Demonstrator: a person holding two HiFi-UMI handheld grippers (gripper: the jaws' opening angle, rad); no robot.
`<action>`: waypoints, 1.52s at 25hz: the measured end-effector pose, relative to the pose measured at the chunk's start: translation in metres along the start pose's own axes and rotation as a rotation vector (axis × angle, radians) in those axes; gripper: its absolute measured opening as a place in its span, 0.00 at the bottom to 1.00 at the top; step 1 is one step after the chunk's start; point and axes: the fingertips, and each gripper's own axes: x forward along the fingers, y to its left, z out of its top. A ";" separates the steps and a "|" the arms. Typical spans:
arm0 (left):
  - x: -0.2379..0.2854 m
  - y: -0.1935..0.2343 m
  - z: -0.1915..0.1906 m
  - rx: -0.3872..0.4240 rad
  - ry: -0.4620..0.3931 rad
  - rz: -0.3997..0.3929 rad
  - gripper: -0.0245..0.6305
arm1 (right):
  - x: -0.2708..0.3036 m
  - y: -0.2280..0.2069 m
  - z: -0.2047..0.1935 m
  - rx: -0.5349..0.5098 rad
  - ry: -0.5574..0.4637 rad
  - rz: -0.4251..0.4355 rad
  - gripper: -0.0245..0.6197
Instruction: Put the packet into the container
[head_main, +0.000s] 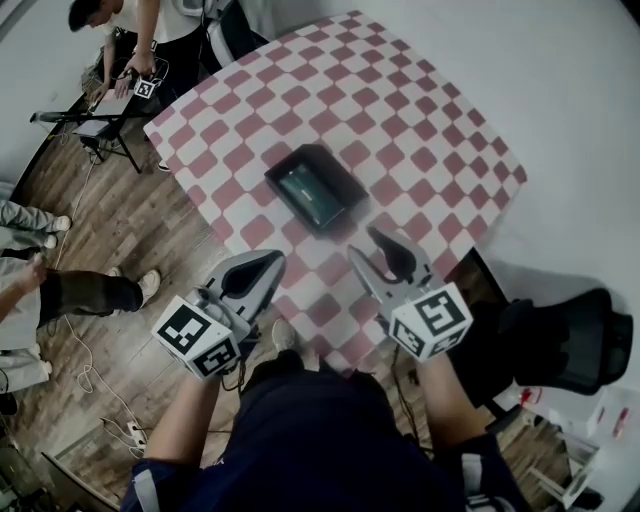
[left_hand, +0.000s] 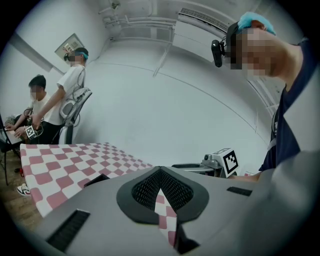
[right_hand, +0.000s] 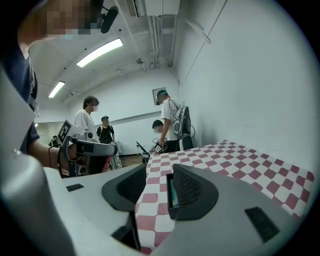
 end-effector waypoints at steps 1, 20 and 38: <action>-0.001 -0.003 0.000 0.003 -0.001 -0.002 0.07 | -0.004 0.003 0.003 0.000 -0.013 0.001 0.31; -0.021 -0.044 0.003 0.046 -0.009 -0.044 0.07 | -0.060 0.048 0.003 0.005 -0.071 -0.014 0.10; -0.025 -0.050 0.000 0.043 -0.014 -0.041 0.07 | -0.061 0.056 -0.009 -0.011 -0.043 0.006 0.07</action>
